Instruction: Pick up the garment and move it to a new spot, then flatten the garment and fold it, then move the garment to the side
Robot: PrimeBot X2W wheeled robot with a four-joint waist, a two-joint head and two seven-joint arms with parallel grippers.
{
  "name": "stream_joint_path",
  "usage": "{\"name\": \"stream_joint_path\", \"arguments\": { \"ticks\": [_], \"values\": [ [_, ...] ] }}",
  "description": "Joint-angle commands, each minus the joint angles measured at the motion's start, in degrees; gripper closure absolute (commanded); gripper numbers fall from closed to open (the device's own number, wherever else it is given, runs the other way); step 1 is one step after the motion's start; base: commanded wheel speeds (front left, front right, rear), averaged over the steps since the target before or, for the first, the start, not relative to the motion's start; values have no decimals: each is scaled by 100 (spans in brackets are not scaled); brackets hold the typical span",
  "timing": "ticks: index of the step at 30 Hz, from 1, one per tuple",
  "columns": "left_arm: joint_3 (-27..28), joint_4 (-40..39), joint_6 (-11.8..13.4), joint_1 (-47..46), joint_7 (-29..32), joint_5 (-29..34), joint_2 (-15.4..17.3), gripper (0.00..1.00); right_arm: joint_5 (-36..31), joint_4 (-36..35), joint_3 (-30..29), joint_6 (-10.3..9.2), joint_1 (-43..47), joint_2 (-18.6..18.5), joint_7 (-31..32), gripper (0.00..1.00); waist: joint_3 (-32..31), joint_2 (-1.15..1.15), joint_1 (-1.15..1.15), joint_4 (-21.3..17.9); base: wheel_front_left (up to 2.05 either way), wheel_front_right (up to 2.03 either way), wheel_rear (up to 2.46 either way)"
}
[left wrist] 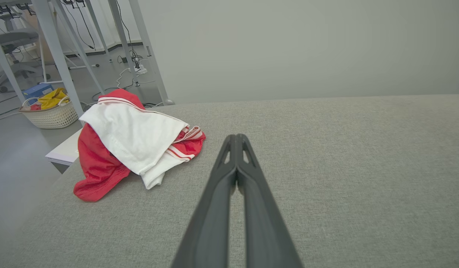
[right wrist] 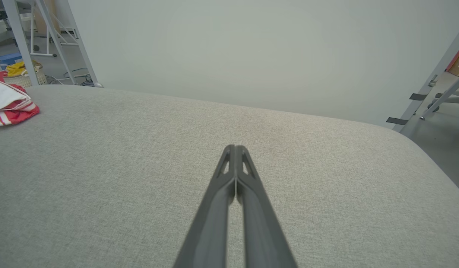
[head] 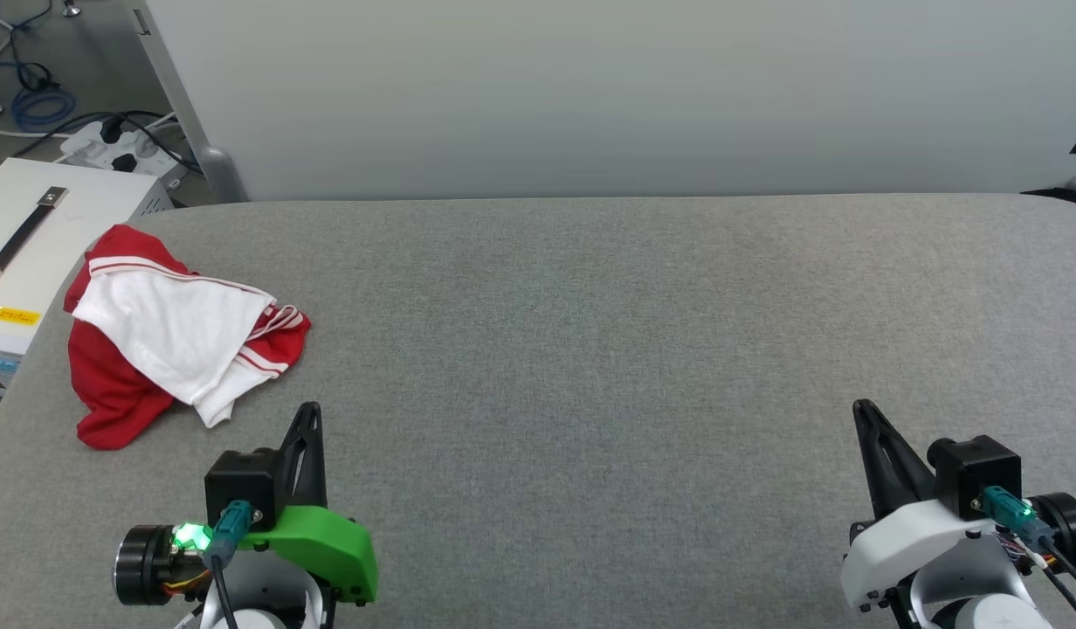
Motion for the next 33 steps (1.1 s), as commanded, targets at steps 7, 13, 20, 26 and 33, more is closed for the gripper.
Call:
{"name": "stream_joint_path", "arguments": {
  "ticks": [7,13,20,26,33],
  "values": [
    [2,-9,24,-80,-4,54,-29,100,-55,10,1,-5,-94,-5,16,100,0,0,0,0,0,0,0],
    [2,-9,24,-80,-4,54,-29,100,-55,10,1,-5,-94,-5,16,100,0,0,0,0,0,0,0],
    [0,0,0,0,1,0,0,0,0,0,-1,0,0,0,0,0,0,0,0,0,0,0,0],
    [0,26,-4,5,-27,-31,1,0,25,17,-10,0,2,2,-27,0,2,0,0,0,0,0,0],
    [10,103,-19,-4,-108,-109,-1,0,40,80,-64,0,-21,2,-108,0,10,0,0,3,0,0,0]
  ]
}}
